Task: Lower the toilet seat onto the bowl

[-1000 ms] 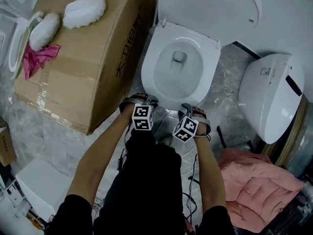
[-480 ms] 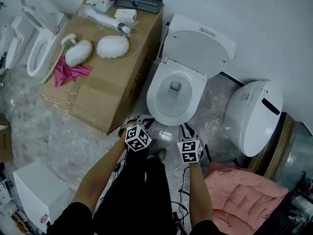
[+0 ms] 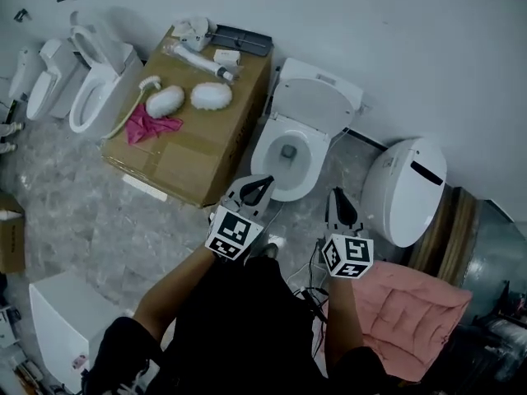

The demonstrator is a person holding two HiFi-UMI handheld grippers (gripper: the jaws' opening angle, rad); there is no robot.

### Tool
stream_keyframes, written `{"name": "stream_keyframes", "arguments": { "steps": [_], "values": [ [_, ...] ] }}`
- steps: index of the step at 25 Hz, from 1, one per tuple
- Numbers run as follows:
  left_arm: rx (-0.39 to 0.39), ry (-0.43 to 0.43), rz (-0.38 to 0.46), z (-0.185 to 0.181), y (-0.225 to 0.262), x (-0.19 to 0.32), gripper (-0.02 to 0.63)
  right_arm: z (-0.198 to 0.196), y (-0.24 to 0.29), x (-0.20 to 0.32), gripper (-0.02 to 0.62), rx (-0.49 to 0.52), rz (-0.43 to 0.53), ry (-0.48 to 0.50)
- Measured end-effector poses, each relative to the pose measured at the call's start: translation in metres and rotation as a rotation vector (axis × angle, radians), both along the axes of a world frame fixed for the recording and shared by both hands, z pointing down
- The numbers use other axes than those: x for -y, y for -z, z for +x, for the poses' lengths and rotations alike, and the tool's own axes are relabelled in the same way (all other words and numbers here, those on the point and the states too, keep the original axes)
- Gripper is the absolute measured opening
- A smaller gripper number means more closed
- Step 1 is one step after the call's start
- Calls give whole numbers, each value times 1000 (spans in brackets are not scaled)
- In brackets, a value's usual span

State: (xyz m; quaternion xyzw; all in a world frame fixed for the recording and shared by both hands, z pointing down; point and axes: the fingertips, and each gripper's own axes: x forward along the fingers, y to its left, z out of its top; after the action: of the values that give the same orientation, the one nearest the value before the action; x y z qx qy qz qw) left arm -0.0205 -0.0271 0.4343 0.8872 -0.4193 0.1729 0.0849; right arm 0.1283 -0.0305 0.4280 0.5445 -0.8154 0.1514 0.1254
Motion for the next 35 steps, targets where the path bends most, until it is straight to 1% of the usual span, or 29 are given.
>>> {"name": "stream_keyframes", "arguments": {
  "steps": [2, 4, 6, 8, 13, 18, 23, 35],
  "values": [
    [-36, 28, 61, 3, 43, -7, 9, 6, 29, -11, 48, 44, 28, -29],
    [-62, 35, 119, 10, 76, -12, 9, 11, 52, -18, 43, 70, 58, -52],
    [-84, 28, 178, 18, 101, -18, 9, 13, 67, -25, 41, 81, 89, -69],
    [-105, 20, 214, 23, 115, -25, 9, 12, 76, -32, 41, 76, 112, -77],
    [-117, -15, 196, 28, 106, -31, 9, 7, 81, -40, 40, 70, 134, -73],
    [-113, -10, 175, 25, 100, -26, 9, 2, 84, -37, 28, 66, 136, -60],
    [-111, -10, 187, 29, 102, -25, 9, 2, 83, -35, 28, 76, 136, -49],
    [-128, 16, 196, 26, 106, -26, 9, -3, 85, -38, 28, 63, 138, -20]
  ]
}}
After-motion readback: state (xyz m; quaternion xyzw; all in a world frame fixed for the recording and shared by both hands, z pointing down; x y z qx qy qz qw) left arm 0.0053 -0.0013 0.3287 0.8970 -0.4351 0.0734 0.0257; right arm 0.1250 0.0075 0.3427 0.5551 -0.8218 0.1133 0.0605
